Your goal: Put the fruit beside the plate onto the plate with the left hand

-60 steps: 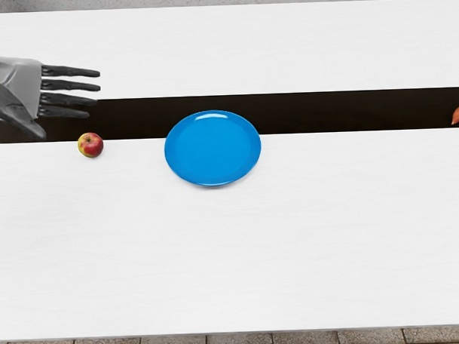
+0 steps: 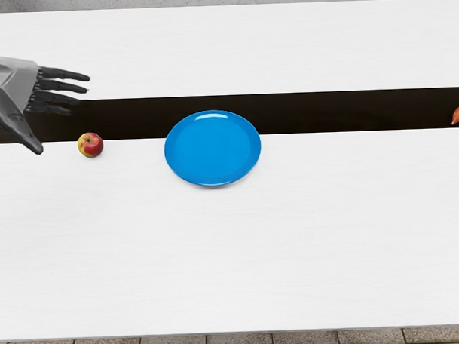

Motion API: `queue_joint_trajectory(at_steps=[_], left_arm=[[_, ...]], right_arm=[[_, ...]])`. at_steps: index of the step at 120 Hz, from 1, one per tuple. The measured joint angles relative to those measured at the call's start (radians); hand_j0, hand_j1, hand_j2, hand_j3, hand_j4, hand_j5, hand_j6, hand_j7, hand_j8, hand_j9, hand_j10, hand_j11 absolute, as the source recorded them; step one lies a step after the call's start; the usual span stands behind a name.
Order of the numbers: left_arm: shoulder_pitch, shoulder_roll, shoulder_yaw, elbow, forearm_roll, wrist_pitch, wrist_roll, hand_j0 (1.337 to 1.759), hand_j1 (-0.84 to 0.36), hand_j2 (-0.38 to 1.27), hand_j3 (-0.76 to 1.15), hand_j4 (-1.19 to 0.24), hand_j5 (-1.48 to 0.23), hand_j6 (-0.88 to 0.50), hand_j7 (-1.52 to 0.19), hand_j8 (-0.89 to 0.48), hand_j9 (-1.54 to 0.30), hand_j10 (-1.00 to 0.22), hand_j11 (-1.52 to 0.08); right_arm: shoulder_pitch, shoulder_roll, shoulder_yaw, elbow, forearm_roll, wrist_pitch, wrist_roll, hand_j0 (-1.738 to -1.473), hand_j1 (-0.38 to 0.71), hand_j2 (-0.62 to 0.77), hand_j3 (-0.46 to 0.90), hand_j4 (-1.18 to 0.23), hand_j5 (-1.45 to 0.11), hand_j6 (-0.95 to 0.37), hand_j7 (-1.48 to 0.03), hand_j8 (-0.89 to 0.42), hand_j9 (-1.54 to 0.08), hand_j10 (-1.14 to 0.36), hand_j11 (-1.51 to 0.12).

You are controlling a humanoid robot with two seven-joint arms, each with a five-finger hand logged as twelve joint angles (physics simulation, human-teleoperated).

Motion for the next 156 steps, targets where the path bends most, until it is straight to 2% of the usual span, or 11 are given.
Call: queue_joint_trajectory(at_steps=[8, 23, 46, 53, 60, 82, 102, 111, 116, 133, 156], left_arm=[[0.0, -0.004, -0.015, -0.022, 0.138, 0.0, -0.019, 1.658, 0.33, 0.0, 0.0, -0.02, -0.02, -0.02, -0.02, -0.02, -0.02, -0.02, -0.02], [0.015, -0.005, -0.024, -0.122, 0.408, 0.0, -0.062, 1.658, 0.33, 0.0, 0.0, -0.02, -0.02, -0.02, -0.02, -0.02, -0.02, -0.02, -0.02], [0.084, -0.007, -0.022, -0.201, 0.671, 0.055, -0.253, 1.658, 0.33, 0.0, 0.0, -0.02, -0.02, -0.02, -0.02, -0.02, -0.02, -0.02, -0.02], [0.132, -0.03, -0.021, -0.21, 0.718, 0.101, -0.289, 1.658, 0.33, 0.0, 0.0, -0.02, -0.02, -0.02, -0.02, -0.02, -0.02, -0.02, -0.02], [0.14, -0.033, -0.022, -0.215, 0.741, 0.144, -0.31, 1.658, 0.33, 0.0, 0.0, -0.02, -0.02, -0.02, -0.02, -0.02, -0.02, -0.02, -0.02], [0.263, -0.093, -0.015, -0.221, 0.897, 0.344, -0.336, 1.658, 0.33, 0.0, 0.0, -0.02, -0.02, -0.02, -0.02, -0.02, -0.02, -0.02, -0.02], [0.29, -0.099, -0.012, -0.222, 0.988, 0.454, -0.343, 1.658, 0.31, 0.01, 0.0, -0.04, -0.05, -0.04, -0.05, -0.04, -0.04, -0.04, -0.04], [0.397, -0.16, -0.01, -0.22, 1.0, 0.602, -0.344, 1.658, 0.31, 0.01, 0.0, -0.04, -0.04, -0.04, -0.04, -0.04, -0.04, -0.04, -0.04], [0.428, -0.19, -0.01, -0.22, 1.003, 0.714, -0.345, 1.658, 0.32, 0.01, 0.0, -0.04, -0.04, -0.04, -0.04, -0.04, -0.04, -0.03, -0.04], [0.417, -0.173, 0.033, -0.219, 1.026, 0.882, -0.348, 1.658, 0.32, 0.01, 0.0, -0.03, -0.03, -0.03, -0.03, -0.03, -0.03, -0.03, -0.03], [0.414, -0.128, 0.066, -0.203, 1.096, 0.822, -0.348, 1.658, 0.28, 0.02, 0.0, -0.06, -0.07, -0.06, -0.07, -0.06, -0.07, -0.06, -0.07]], right_arm=[[0.0, 0.0, 0.0, 0.0, 0.0, 0.0, 0.0, -1.658, -0.35, 0.0, 0.0, 0.0, 0.0, 0.0, 0.0, 0.0, 0.0, 0.0, 0.0], [-0.001, 0.0, 0.001, 0.0, 0.001, 0.0, 0.0, -1.658, -0.35, 0.0, 0.0, 0.0, 0.0, 0.0, 0.0, 0.0, 0.0, 0.0, 0.0], [-0.001, 0.0, 0.001, -0.001, 0.001, -0.001, 0.0, -1.658, -0.35, 0.0, 0.0, 0.0, 0.0, 0.0, 0.0, 0.0, 0.0, 0.0, 0.0], [-0.001, 0.0, 0.001, -0.001, 0.001, -0.001, 0.0, -1.658, -0.35, 0.0, 0.0, 0.0, 0.0, 0.0, 0.0, 0.0, 0.0, 0.0, 0.0], [-0.001, 0.0, 0.001, -0.001, 0.001, -0.001, 0.0, -1.658, -0.35, 0.0, 0.0, 0.0, 0.0, 0.0, 0.0, 0.0, 0.0, 0.0, 0.0], [-0.002, 0.0, 0.001, -0.002, 0.001, -0.001, 0.0, -1.658, -0.35, 0.0, 0.0, 0.0, 0.0, 0.0, 0.0, 0.0, 0.0, 0.0, 0.0], [-0.002, 0.0, 0.001, -0.002, 0.001, 0.0, 0.0, -1.658, -0.35, 0.0, 0.0, 0.0, 0.0, 0.0, 0.0, 0.0, 0.0, 0.0, 0.0], [-0.002, 0.0, 0.001, -0.002, 0.002, 0.0, 0.0, -1.658, -0.35, 0.0, 0.0, 0.0, 0.0, 0.0, 0.0, 0.0, 0.0, 0.0, 0.0], [-0.002, 0.0, 0.001, -0.002, 0.001, 0.0, 0.0, -1.658, -0.35, 0.0, 0.0, 0.0, 0.0, 0.0, 0.0, 0.0, 0.0, 0.0, 0.0], [-0.003, 0.0, 0.001, -0.002, 0.001, -0.001, 0.0, -1.658, -0.35, 0.0, 0.0, 0.0, 0.0, 0.0, 0.0, 0.0, 0.0, 0.0, 0.0], [-0.002, 0.0, 0.001, -0.002, 0.001, 0.0, 0.0, -1.658, -0.35, 0.0, 0.0, 0.0, 0.0, 0.0, 0.0, 0.0, 0.0, 0.0, 0.0]])
